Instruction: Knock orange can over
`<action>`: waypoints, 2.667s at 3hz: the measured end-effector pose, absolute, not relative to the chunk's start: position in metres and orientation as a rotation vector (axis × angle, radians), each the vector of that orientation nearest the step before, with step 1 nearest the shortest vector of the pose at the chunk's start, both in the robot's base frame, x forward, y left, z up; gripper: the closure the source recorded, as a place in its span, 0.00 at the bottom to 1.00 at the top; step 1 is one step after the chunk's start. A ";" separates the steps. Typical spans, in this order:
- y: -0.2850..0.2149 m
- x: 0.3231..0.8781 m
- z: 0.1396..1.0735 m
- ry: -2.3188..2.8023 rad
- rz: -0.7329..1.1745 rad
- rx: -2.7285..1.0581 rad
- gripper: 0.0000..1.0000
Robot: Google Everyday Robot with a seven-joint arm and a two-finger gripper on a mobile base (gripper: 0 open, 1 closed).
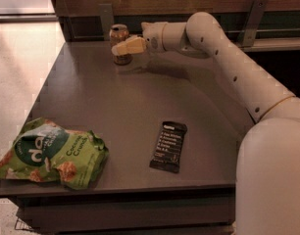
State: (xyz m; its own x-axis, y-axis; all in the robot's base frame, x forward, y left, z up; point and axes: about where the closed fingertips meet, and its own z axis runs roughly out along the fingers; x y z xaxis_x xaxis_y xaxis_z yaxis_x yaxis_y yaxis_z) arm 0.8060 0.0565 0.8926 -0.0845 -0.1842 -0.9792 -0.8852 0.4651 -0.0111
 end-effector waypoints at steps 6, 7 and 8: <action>0.095 0.802 0.877 1.538 0.861 -0.973 1.00; 0.087 0.802 0.886 1.580 0.844 -1.004 1.00; 0.073 0.797 0.907 1.639 0.801 -1.054 1.00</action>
Offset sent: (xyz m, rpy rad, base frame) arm -0.0009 0.0195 -0.0115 0.0469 0.0110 0.0375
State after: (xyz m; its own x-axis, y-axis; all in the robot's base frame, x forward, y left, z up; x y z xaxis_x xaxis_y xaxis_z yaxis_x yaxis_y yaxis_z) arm 0.7974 0.0726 0.9073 -0.1329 -0.2612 -0.9561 -0.9146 0.4040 0.0168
